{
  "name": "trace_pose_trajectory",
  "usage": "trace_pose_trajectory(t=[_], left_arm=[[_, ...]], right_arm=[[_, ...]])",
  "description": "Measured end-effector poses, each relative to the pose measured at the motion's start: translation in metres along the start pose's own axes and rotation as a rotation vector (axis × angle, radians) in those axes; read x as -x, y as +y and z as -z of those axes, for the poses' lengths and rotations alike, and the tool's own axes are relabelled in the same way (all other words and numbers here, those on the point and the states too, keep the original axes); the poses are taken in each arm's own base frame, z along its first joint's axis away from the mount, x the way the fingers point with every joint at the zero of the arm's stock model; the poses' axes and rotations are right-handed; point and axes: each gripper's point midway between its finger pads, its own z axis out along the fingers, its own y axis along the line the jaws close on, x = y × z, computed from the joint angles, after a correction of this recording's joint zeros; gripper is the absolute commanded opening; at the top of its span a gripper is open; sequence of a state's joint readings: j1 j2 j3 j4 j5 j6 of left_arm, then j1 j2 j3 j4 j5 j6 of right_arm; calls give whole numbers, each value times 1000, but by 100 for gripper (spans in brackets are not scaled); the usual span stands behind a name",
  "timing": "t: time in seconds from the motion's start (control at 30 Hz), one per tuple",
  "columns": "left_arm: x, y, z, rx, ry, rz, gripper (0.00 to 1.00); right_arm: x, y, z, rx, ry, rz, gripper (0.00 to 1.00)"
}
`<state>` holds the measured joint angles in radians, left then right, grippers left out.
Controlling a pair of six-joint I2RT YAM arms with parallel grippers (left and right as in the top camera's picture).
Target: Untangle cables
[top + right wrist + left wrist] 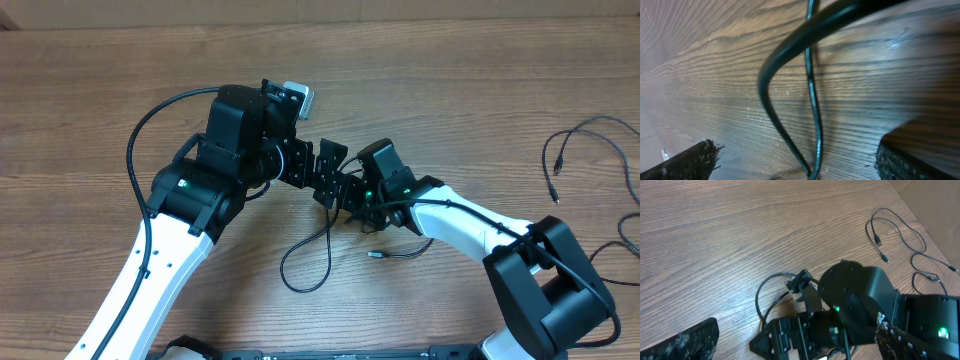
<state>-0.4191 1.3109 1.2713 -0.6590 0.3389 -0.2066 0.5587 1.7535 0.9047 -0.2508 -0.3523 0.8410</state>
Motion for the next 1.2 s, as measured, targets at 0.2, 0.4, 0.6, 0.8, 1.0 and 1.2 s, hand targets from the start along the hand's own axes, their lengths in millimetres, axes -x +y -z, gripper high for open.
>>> trace_pose_trajectory(t=[0.2,0.4,0.6,0.8,1.0,1.2], left_arm=[[0,0,0,0,0,0,100],[0,0,0,0,0,0,100],[0,0,0,0,0,0,100],[0,0,0,0,0,0,100],[0,0,0,0,0,0,100],[0,0,0,0,0,0,100]], right_arm=[[-7,14,-13,34,2,47,77],[-14,6,-24,6,28,27,31],[-17,-3,-28,-23,39,12,4],[-17,-5,-29,-31,38,8,4],[-6,-14,-24,-30,35,-34,4],[25,-42,-5,-31,26,-112,4]])
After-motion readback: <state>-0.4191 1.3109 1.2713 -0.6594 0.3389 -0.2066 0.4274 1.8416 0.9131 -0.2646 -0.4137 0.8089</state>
